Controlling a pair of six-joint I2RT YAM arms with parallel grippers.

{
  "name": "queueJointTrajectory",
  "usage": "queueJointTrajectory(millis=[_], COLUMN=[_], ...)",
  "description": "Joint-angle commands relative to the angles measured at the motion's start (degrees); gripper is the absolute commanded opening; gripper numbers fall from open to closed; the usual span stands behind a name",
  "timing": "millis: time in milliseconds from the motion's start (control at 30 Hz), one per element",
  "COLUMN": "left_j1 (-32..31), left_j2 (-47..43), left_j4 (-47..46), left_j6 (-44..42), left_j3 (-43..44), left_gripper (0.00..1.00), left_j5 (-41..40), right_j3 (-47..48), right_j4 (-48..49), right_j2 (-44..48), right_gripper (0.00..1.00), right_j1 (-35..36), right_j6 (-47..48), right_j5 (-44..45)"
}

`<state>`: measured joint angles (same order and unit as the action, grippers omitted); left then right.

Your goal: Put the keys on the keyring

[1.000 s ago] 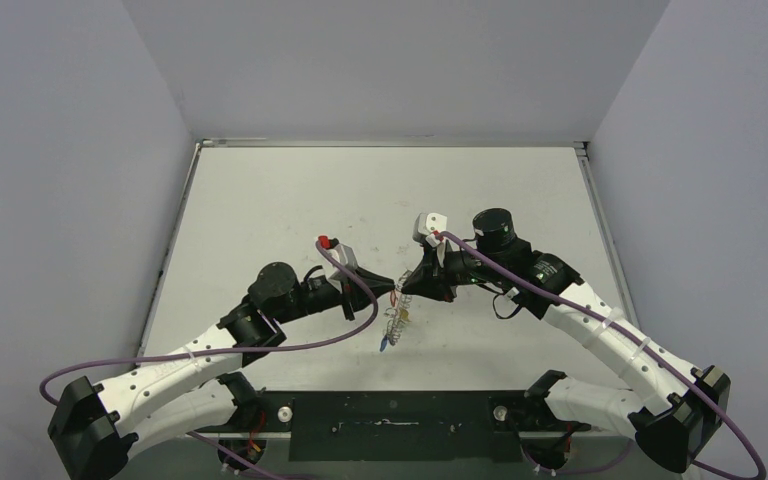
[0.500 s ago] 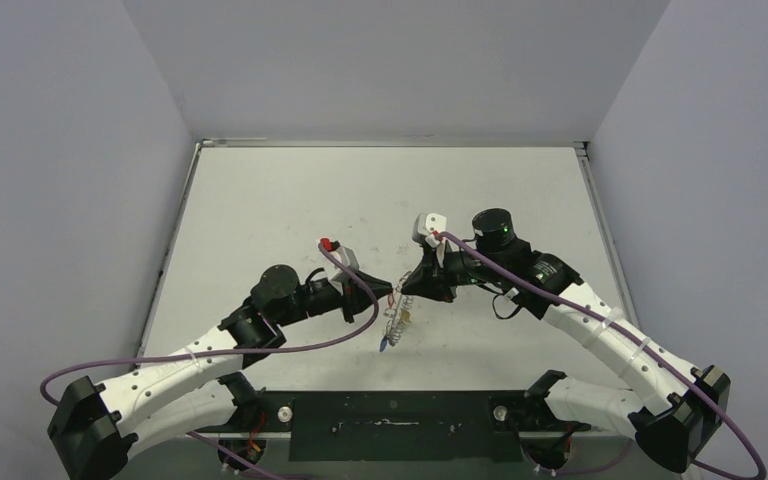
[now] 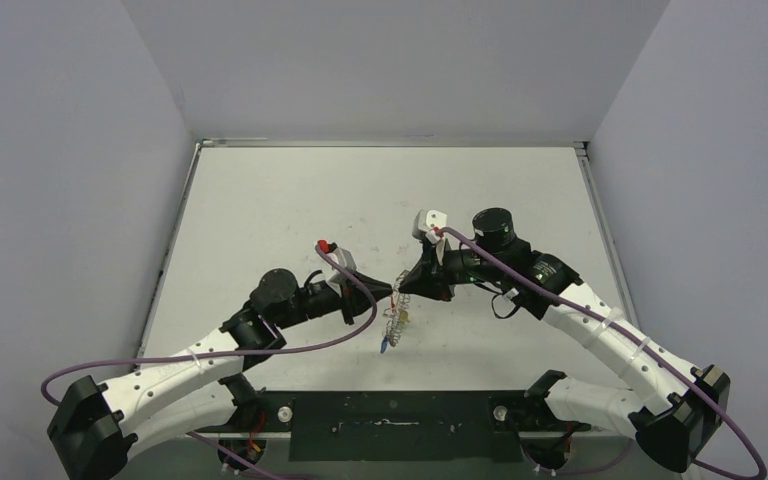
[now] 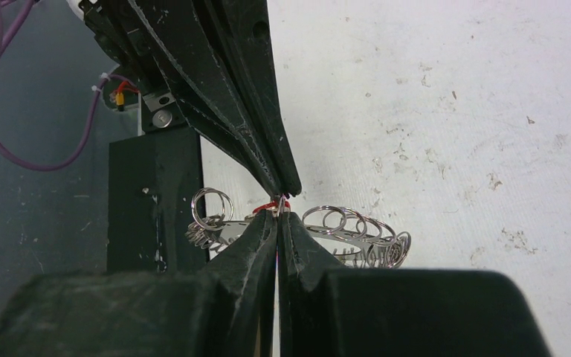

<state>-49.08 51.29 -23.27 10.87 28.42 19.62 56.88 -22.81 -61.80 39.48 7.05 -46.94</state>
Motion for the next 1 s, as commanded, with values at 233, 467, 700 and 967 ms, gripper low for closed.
queueJointTrajectory(millis=[233,467,700,967], left_j1=[-0.14,-0.14,-0.09,-0.05], left_j2=[0.53,-6.18,-5.4,-0.96], left_j4=[-1.46,1.9,-0.11,-5.54], left_j6=[-1.98,-6.53,-9.16,-8.09], left_j3=[-0.57,-1.43,0.15,1.98], left_gripper=[0.0,0.37,0.36,0.27], left_j5=[4.92,1.21,1.76,4.75], right_j3=[0.76,0.99,1.33,1.52], right_j4=[10.77,10.7,10.33,9.83], right_j2=[1.69,1.6,1.6,1.51], right_gripper=[0.0,0.0,0.0,0.0], right_j1=[0.24,0.24,0.24,0.24], right_j6=[-4.25,-4.16,-3.81,-3.51], right_j5=[-1.85,-2.31,-2.63,-2.9])
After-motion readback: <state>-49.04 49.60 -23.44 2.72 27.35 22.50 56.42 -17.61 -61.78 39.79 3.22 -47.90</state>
